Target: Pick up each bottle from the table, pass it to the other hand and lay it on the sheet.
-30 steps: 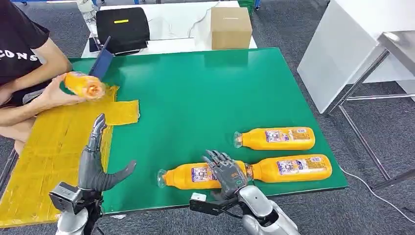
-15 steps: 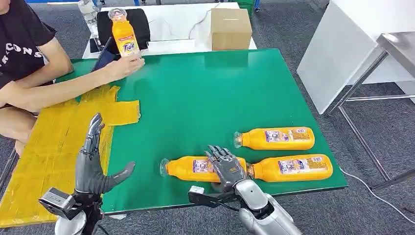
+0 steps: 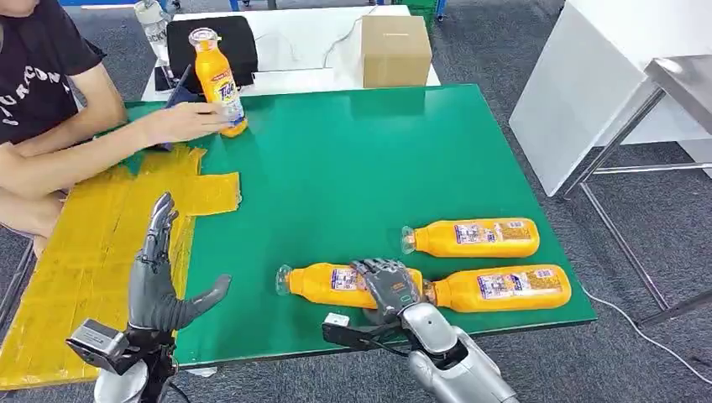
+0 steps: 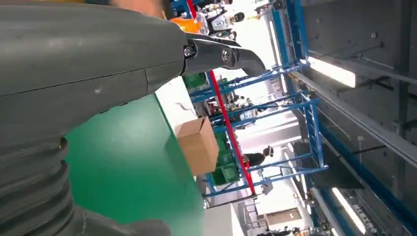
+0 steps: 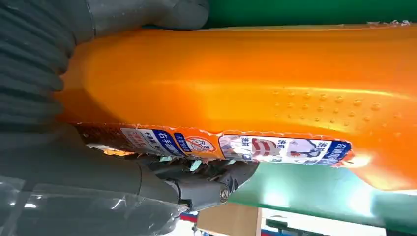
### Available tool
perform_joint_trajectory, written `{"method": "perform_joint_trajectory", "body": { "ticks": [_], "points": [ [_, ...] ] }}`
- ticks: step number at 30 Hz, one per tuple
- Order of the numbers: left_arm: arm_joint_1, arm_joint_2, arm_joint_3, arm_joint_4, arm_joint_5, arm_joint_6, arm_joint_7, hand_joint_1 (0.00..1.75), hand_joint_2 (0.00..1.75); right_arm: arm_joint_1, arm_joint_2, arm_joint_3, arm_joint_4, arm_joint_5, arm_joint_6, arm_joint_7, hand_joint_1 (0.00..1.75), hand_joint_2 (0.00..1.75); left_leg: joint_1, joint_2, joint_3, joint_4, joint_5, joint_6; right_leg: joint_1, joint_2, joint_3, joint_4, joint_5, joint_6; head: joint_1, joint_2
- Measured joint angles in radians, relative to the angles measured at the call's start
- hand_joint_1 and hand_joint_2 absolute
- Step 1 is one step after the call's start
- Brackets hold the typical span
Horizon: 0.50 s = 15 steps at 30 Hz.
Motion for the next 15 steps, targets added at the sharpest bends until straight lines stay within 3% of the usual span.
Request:
{"method": "perform_joint_trajectory", "body": {
  "ticks": [10, 15],
  "points": [
    [-0.005, -0.001, 0.000, 0.011, 0.011, 0.007, 0.003, 0.00, 1.75, 0.003, 0.008, -0.018, 0.002, -0.061, -0.050, -0.050, 1.75, 1.75, 0.000, 0.000, 0.001, 0.000, -0.001, 0.000, 0.000, 0.000, -0.004, 0.000, 0.000, 0.000, 0.000, 0.000],
    [-0.002, -0.001, -0.003, 0.010, 0.011, 0.019, 0.019, 0.00, 1.75, 0.081, 0.036, -0.081, -0.058, -0.210, -0.232, -0.202, 1.75, 1.75, 0.000, 0.000, -0.002, 0.000, 0.000, 0.000, 0.000, 0.000, 0.002, 0.000, 0.001, 0.001, 0.000, 0.000]
  ]
}}
